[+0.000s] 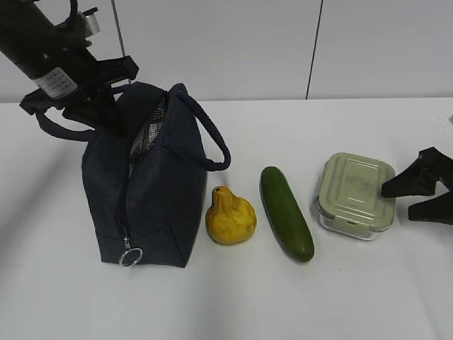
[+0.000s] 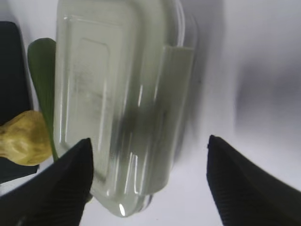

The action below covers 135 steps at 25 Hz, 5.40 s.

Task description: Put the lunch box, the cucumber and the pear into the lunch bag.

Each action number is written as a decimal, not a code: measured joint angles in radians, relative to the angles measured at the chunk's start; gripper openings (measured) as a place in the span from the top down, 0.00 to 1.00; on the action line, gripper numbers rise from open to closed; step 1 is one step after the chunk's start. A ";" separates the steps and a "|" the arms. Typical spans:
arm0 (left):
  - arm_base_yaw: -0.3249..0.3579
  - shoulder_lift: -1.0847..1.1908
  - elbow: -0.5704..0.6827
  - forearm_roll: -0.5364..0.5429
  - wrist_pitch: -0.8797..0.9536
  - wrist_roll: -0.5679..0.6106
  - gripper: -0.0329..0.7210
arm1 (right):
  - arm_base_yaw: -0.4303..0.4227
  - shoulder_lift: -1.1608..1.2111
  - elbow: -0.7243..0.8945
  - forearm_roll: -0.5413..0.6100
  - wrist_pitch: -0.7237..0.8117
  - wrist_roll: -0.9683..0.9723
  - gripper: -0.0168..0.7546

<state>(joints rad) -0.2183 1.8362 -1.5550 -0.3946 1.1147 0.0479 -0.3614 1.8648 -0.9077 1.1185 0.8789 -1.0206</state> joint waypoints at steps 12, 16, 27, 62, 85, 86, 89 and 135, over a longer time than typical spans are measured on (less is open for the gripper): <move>0.000 0.000 0.000 0.000 0.007 0.000 0.95 | 0.000 0.149 -0.087 0.124 0.069 -0.062 0.13; 0.000 0.000 0.000 0.000 0.007 0.000 0.95 | 0.000 0.190 -0.088 0.177 0.103 -0.101 0.18; 0.000 0.000 0.000 0.000 0.010 0.000 0.95 | 0.000 0.239 -0.092 0.237 0.175 -0.134 0.40; 0.000 0.000 0.000 -0.294 -0.009 0.099 0.96 | 0.406 -0.119 -0.324 0.372 0.221 0.164 0.48; 0.000 0.000 0.000 -0.428 -0.013 0.167 0.96 | 0.493 0.021 -0.339 0.208 0.076 0.349 0.48; 0.000 0.001 0.000 -0.456 -0.012 0.179 0.96 | 0.502 0.028 -0.350 0.208 0.076 0.357 0.48; 0.000 0.001 0.000 -0.530 -0.003 0.211 0.96 | 0.534 0.054 -0.397 0.208 0.076 0.376 0.48; 0.008 0.001 0.000 -0.471 0.042 0.269 0.96 | 0.633 0.190 -0.720 -0.023 0.281 0.453 0.20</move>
<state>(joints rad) -0.2106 1.8369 -1.5550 -0.8658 1.1567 0.3167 0.2711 2.0549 -1.6277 1.0956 1.1603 -0.5679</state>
